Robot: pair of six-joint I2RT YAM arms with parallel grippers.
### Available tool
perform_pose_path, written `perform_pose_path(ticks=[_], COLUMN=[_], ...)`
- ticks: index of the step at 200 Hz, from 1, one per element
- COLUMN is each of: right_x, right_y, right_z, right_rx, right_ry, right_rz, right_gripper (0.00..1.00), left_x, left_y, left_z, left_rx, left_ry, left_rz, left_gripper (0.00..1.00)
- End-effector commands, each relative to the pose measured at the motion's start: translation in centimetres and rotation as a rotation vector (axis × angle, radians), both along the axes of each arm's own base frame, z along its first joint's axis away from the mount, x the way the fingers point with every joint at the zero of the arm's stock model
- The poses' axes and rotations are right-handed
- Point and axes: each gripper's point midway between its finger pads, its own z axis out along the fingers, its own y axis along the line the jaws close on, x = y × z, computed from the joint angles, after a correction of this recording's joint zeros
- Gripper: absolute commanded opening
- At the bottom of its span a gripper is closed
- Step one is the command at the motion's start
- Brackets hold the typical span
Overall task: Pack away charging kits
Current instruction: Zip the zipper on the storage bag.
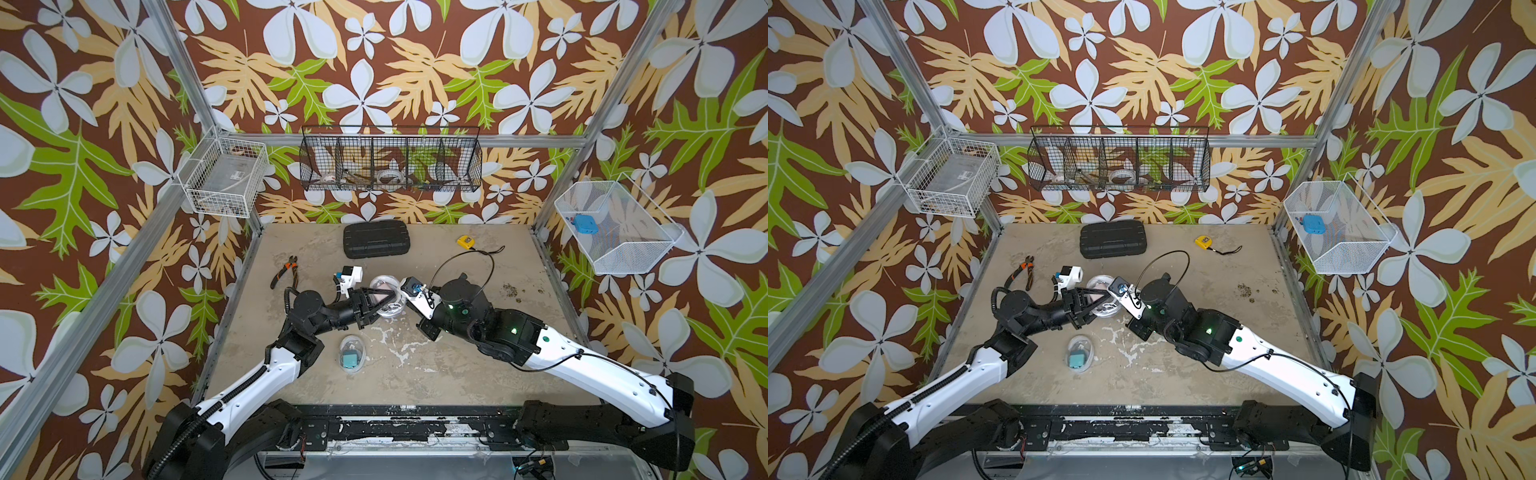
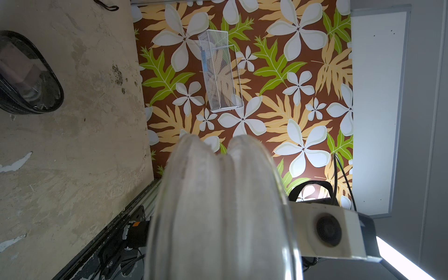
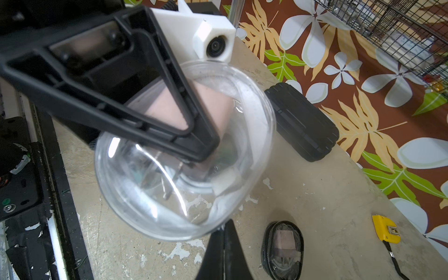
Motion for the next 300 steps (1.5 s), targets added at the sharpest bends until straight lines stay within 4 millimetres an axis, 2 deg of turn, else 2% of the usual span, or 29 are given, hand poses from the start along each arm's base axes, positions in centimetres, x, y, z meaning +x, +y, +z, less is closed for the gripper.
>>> perform_pose_path(ticks=[1,22,41,55,68,86,104,127,145,182,192,206,219,244,269,286,300], right_x=[2.9,2.9,1.0,0.8,0.8,-0.8,-1.3,-0.8,0.0,3.4,4.0,4.5,4.8,4.1,1.6,0.7,0.8], right_y=[-1.4,-1.4,0.3,0.5,0.5,1.0,0.6,-0.3,-0.9,-2.4,-2.7,-2.8,-2.6,-1.3,-0.4,-0.7,-1.7], right_z=[2.9,4.6,5.0,3.9,1.8,-0.8,-2.0,-3.1,-2.4,0.8,2.0,3.2,3.3,1.4,1.3,1.2,0.3], right_rx=[0.032,0.106,0.158,0.134,0.074,0.041,0.038,0.018,0.020,0.056,0.077,0.101,0.094,0.073,0.135,0.155,0.115], right_ry=[-0.115,-0.106,-0.072,-0.032,0.008,0.087,0.124,0.123,0.096,-0.004,-0.026,-0.043,-0.042,0.022,0.074,0.095,0.116], right_rz=[-0.120,-0.089,0.048,0.057,0.059,0.124,0.103,0.047,-0.001,-0.125,-0.145,-0.148,-0.153,-0.082,0.038,0.052,0.008], right_gripper=[0.00,0.00,0.00,0.00,0.00,0.00,0.00,0.00,0.00,0.00,0.00,0.00,0.00,0.00,0.00,0.00,0.00], left_x=[-3.5,-3.8,-3.8,-3.7,-3.6,-3.4,-3.2,-3.6,-3.5,-4.1,-4.1,-4.2,-4.2,-4.2,-3.9,-3.7,-3.2], left_y=[-0.7,-0.7,-0.8,-0.8,-0.7,-0.7,-0.6,-0.6,-0.8,-0.5,-0.4,-0.2,-0.1,-0.1,-0.1,-0.2,-0.2], left_z=[0.2,-0.8,-1.6,-1.3,-1.0,-0.6,0.0,0.6,-0.7,-2.7,-3.9,-5.4,-6.2,-6.2,-5.9,-5.9,-6.5], left_rx=[0.023,0.057,0.074,0.057,0.040,0.034,0.020,0.001,0.069,0.196,0.243,0.286,0.293,0.296,0.295,0.289,0.311], left_ry=[-0.064,-0.058,-0.050,-0.066,-0.079,-0.112,-0.148,-0.184,-0.179,-0.200,-0.186,-0.166,-0.154,-0.172,-0.198,-0.201,-0.201], left_rz=[-0.187,-0.203,-0.204,-0.200,-0.197,-0.182,-0.172,-0.188,-0.196,-0.205,-0.200,-0.202,-0.200,-0.198,-0.186,-0.180,-0.162], left_gripper=[0.00,0.00,0.00,0.00,0.00,0.00,0.00,0.00,0.00,0.00,0.00,0.00,0.00,0.00,0.00,0.00,0.00])
